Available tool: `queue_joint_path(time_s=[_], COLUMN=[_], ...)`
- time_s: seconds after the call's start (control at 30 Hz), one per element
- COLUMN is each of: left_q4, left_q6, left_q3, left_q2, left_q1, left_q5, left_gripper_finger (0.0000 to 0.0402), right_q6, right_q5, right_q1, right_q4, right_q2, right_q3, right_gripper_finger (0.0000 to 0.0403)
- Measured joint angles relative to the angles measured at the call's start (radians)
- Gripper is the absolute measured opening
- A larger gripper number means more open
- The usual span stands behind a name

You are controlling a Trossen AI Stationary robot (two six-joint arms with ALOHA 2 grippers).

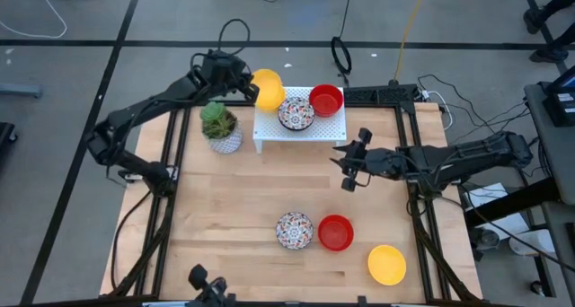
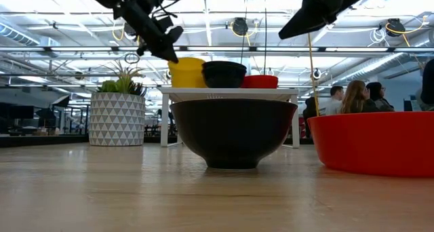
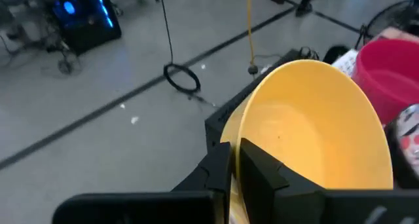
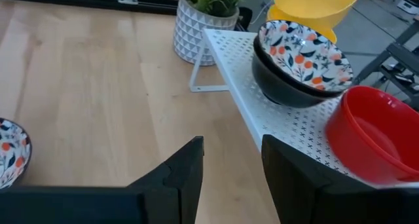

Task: Pick & Place Mini bowls
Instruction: Stack the yellow bowl on top of the yellow bowl on the shelf, then stack the red bowl on top of the red bowl on the shelf

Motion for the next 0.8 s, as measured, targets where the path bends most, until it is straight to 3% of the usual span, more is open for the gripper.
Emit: queue_joint_path(time_s=[0.63, 0.8], left_q4=[0.017, 0.007], left_q6=[-0.052, -0.121], left_q3=[0.0, 0.0], left_q2=[0.033, 0.016], left_q1=[0.011, 0.004], left_q5=[0.053, 0.199], left_gripper_finger=[0.0026, 0.0026], right_q6=[0.011, 0.062], right_q5=[-0.005, -0.076], right_q1=[-0.024, -0.01], right_q4=[-0.008, -0.016], right_q2=[0.0, 0.001], right_q3=[0.0, 0.0], right_gripper_finger=[0.0141, 0.0141])
